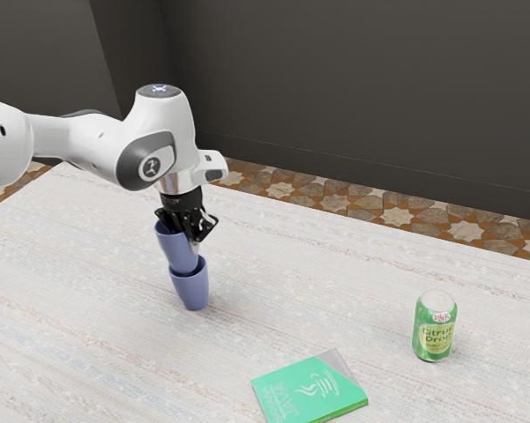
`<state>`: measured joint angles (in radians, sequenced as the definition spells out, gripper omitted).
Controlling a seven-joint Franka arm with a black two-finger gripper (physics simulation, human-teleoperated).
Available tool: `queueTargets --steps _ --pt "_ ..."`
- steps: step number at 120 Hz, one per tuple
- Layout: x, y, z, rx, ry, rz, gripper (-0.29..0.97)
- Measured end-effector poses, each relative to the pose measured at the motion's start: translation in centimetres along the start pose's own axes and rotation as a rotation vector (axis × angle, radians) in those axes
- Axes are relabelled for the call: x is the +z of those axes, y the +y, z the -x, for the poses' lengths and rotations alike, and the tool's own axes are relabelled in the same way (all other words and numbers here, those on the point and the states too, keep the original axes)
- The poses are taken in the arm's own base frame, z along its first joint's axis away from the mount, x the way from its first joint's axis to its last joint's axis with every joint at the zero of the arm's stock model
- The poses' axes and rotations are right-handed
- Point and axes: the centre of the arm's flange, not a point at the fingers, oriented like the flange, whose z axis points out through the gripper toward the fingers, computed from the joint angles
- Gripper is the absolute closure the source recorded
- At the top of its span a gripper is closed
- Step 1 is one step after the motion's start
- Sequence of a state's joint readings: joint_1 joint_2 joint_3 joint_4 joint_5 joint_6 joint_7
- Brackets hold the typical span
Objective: Place the left cup onto the right cup
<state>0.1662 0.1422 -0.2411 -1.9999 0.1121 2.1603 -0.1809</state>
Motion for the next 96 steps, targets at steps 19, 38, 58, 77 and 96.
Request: queueTargets --steps 19,38,58,77,96 --pt "1.0 0.1 -0.5 -0.011 -0.003 0.005 0.78" --pt "2.0 0.2 -0.8 -0.019 -0.006 0.01 0.78" --pt "2.2 0.2 -0.8 -0.024 -0.005 0.016 0.58" --pt "1.4 0.2 -1.0 -0.024 0.009 0.02 0.28" --pt "-0.8 0.5 -1.1 -0.021 0.036 0.017 0.13"
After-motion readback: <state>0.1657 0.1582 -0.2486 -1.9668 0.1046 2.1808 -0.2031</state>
